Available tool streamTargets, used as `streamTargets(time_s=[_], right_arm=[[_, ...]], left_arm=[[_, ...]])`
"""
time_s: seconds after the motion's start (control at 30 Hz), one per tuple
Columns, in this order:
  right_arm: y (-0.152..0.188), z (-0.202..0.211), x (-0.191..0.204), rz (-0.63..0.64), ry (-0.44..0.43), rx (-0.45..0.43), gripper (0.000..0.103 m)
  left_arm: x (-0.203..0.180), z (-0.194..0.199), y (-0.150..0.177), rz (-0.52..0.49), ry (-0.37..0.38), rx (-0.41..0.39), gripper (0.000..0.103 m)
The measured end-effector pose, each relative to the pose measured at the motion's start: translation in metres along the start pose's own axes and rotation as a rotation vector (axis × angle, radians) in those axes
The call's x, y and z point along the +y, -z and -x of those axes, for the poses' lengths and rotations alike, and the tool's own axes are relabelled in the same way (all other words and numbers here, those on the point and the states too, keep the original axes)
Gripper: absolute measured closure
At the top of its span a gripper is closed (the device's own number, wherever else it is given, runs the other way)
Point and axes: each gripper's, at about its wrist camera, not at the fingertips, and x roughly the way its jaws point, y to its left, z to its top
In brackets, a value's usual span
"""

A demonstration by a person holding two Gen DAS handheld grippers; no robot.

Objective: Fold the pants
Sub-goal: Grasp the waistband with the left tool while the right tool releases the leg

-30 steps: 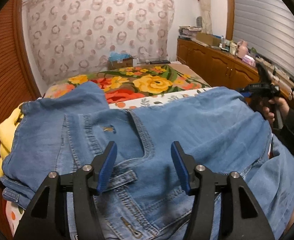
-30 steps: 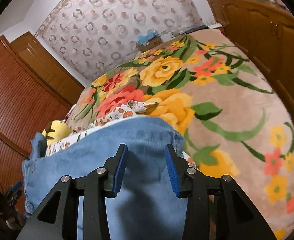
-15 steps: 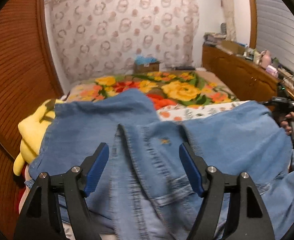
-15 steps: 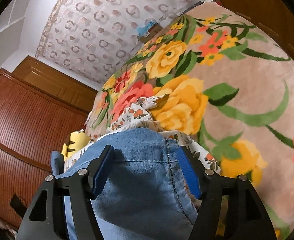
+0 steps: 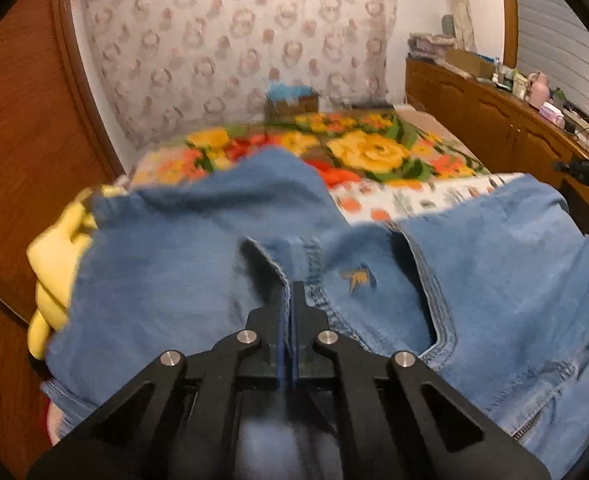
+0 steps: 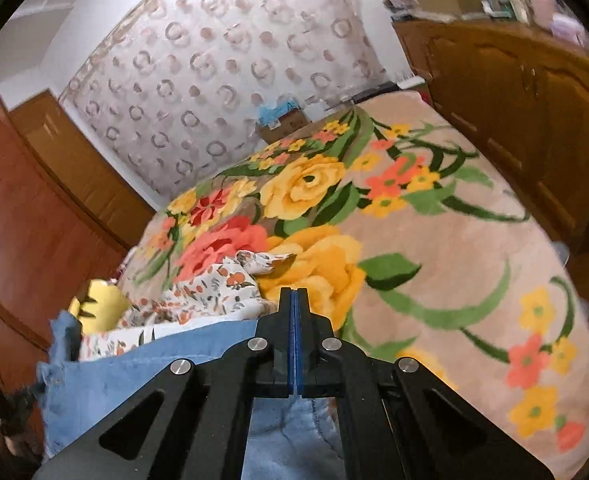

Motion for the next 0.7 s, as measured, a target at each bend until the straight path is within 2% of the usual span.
streamTargets(time_s=[0.1, 0.23, 0.33, 0.37, 0.43, 0.47, 0.5, 0.57, 0.7], right_arm=[[0.009, 0.006, 0.019, 0.073, 0.005, 0.014, 0.103], [0.024, 0.027, 0.049, 0.131, -0.037, 0.003, 0.102], [0.035, 0.045, 0.065, 0.173, -0.062, 0.004, 0.087], [0.040, 0.050, 0.071, 0.188, -0.072, 0.010, 0.078], [0.052, 0.063, 0.078, 0.224, -0.094, 0.021, 0.067], [0.059, 0.069, 0.083, 0.238, -0.097, 0.021, 0.060], [0.065, 0.075, 0.088, 0.250, -0.099, 0.019, 0.054], [0.081, 0.087, 0.100, 0.280, -0.089, 0.018, 0.049], [0.113, 0.102, 0.124, 0.346, -0.068, 0.034, 0.045]], left_arm=[[0.011, 0.001, -0.010, -0.004, -0.036, -0.020, 0.100], [0.011, 0.000, -0.010, -0.029, -0.010, -0.004, 0.099], [0.013, 0.016, -0.004, 0.008, 0.027, -0.026, 0.088], [0.013, 0.024, 0.000, 0.014, 0.051, -0.041, 0.084], [0.010, 0.037, 0.008, 0.019, 0.066, -0.057, 0.060], [0.008, 0.046, 0.015, 0.022, 0.067, -0.061, 0.055], [0.005, 0.052, 0.021, 0.023, 0.079, -0.065, 0.054], [0.001, 0.065, 0.035, 0.022, 0.095, -0.070, 0.054], [-0.010, 0.091, 0.072, 0.024, 0.136, -0.048, 0.054]])
